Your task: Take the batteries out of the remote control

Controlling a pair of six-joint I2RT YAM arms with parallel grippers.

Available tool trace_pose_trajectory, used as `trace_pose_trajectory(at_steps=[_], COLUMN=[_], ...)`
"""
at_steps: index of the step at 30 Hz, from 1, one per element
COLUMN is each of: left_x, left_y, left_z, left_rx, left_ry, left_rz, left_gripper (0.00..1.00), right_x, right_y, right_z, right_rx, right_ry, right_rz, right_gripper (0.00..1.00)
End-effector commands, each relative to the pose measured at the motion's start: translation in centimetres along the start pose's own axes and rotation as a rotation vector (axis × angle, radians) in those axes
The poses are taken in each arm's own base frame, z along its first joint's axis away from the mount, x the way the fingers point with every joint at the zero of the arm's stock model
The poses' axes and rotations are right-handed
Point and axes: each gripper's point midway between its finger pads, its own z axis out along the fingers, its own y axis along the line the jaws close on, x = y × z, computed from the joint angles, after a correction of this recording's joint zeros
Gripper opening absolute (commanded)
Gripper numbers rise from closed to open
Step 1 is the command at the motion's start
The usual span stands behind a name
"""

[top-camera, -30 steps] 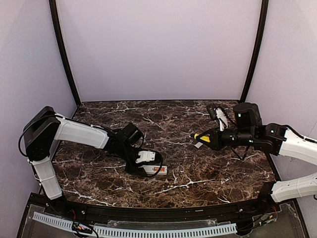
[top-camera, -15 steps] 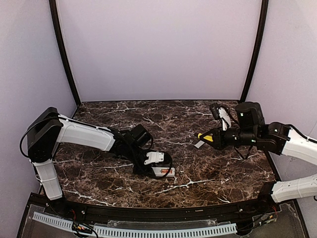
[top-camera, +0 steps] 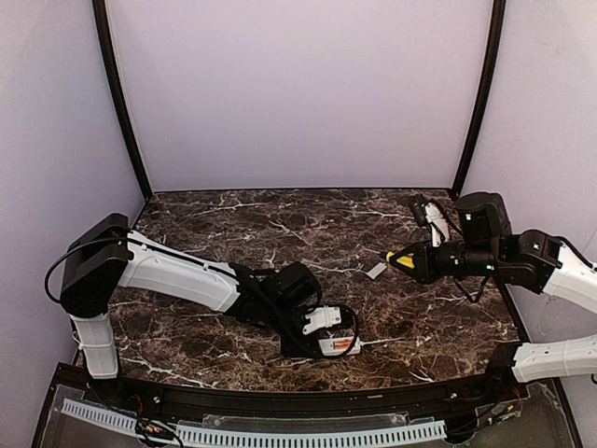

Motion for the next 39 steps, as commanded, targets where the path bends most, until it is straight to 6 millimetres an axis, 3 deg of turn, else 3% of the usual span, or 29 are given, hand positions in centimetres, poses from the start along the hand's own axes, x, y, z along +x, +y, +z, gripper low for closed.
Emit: trace_pose_trajectory(at_steps=[1, 7, 13, 19, 21, 23, 29, 36, 37, 38, 39], left_x=[-2.2, -2.2, -2.3, -3.3, -3.6, -3.9, -6.3, -7.6, -8.5, -7.4, -8.3], left_y=[-0.5, -0.7, -0.9, -1.0, -1.0, -1.1, -0.4, 2.9, 3.2, 3.6, 4.0], left_z=[0.8, 2.2, 2.6, 2.1, 1.9, 1.6, -1.2, -5.3, -6.1, -6.3, -7.3], left_rx=[-0.020, -0.041, -0.036, -0.042, -0.043, -0.041, -0.120, -0.357, -0.384, -0.422, -0.453], left_ry=[-0.052, -0.050, -0.079, -0.114, -0.126, -0.137, -0.253, -0.375, -0.438, -0.441, -0.510], left_rz=[-0.066, -0.086, -0.087, -0.050, -0.042, -0.036, 0.019, 0.014, 0.011, -0.012, -0.019], left_gripper=[0.12, 0.13, 0.33, 0.57, 0.82, 0.95, 0.99, 0.98, 0.99, 0.99, 0.99], right_x=[-0.6, -0.6, -0.8, -1.6, -1.7, -1.8, -1.9, -2.2, -2.3, -2.3, -2.3], right_y=[-0.3, -0.4, -0.5, -0.6, -0.6, -0.6, -0.9, -1.3, -1.3, -1.4, -1.4], right_z=[-0.7, -0.9, -1.2, -1.4, -1.5, -1.5, -1.5, -1.2, -1.2, -1.2, -1.2], right_rx=[0.022, 0.038, 0.052, 0.072, 0.075, 0.078, 0.093, 0.118, 0.123, 0.126, 0.125], right_ry=[-0.010, 0.005, 0.010, -0.001, 0.000, 0.001, -0.004, -0.007, -0.010, -0.009, -0.009], right_rz=[0.022, 0.027, 0.029, 0.027, 0.026, 0.025, 0.025, 0.009, 0.007, 0.006, 0.004], right_gripper=[0.00, 0.00, 0.00, 0.00, 0.00, 0.00, 0.00, 0.00, 0.00, 0.00, 0.00])
